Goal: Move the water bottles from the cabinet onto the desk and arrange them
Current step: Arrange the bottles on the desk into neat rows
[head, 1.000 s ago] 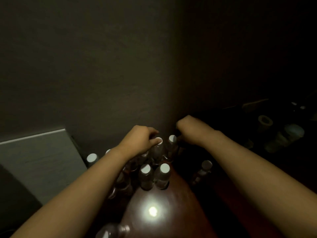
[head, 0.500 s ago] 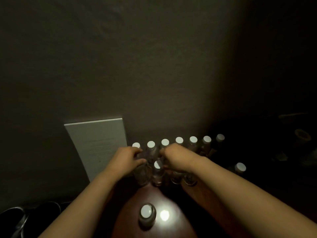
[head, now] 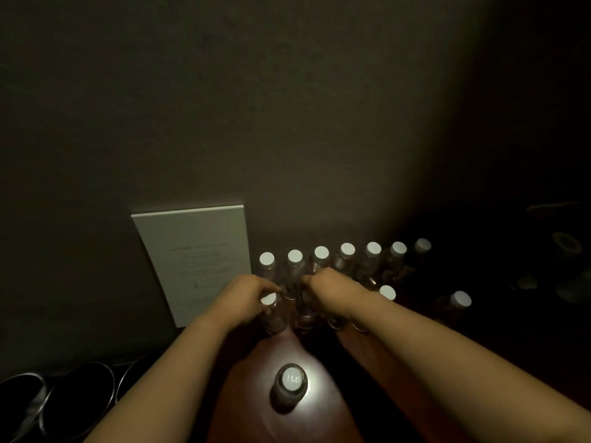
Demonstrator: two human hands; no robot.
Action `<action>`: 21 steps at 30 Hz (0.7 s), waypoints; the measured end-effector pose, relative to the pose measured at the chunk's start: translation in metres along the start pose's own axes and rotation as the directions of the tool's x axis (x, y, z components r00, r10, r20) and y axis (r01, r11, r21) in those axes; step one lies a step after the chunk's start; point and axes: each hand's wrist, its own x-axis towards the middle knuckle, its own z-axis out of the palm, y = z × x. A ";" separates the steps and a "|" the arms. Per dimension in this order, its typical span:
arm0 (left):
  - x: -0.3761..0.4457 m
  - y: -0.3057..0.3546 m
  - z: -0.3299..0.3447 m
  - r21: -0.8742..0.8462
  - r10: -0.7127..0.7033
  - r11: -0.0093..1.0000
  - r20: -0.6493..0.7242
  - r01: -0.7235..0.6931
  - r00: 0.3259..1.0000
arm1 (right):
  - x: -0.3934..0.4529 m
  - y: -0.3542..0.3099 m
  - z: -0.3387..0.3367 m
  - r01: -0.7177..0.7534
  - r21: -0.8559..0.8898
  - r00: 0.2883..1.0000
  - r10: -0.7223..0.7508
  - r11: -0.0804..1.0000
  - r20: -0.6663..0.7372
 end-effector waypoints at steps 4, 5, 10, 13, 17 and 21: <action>0.001 0.001 0.002 0.099 0.012 0.995 -0.095 -0.002 0.995 | 0.001 -0.003 -0.003 -0.026 0.032 1.000 0.025 0.999 0.018; 0.001 0.003 0.002 0.138 0.011 0.990 -0.125 0.007 0.992 | 0.001 -0.003 -0.003 -0.031 0.035 0.999 0.031 0.999 0.019; 0.005 0.011 0.002 0.239 -0.057 0.965 -0.218 0.110 0.974 | 0.001 -0.008 -0.002 -0.083 0.024 0.997 0.083 0.996 0.010; 0.006 0.013 0.001 0.279 -0.040 0.954 -0.237 0.108 0.971 | 0.000 -0.012 0.000 -0.113 0.024 0.994 0.113 0.993 -0.004; 0.003 0.006 0.000 0.203 -0.044 0.975 -0.198 0.085 0.979 | -0.002 -0.011 0.000 -0.159 0.035 0.987 0.160 0.987 -0.005; -0.002 -0.002 0.001 0.024 -0.036 0.999 -0.163 0.041 0.986 | -0.006 -0.008 -0.003 -0.197 0.079 0.979 0.201 0.977 -0.035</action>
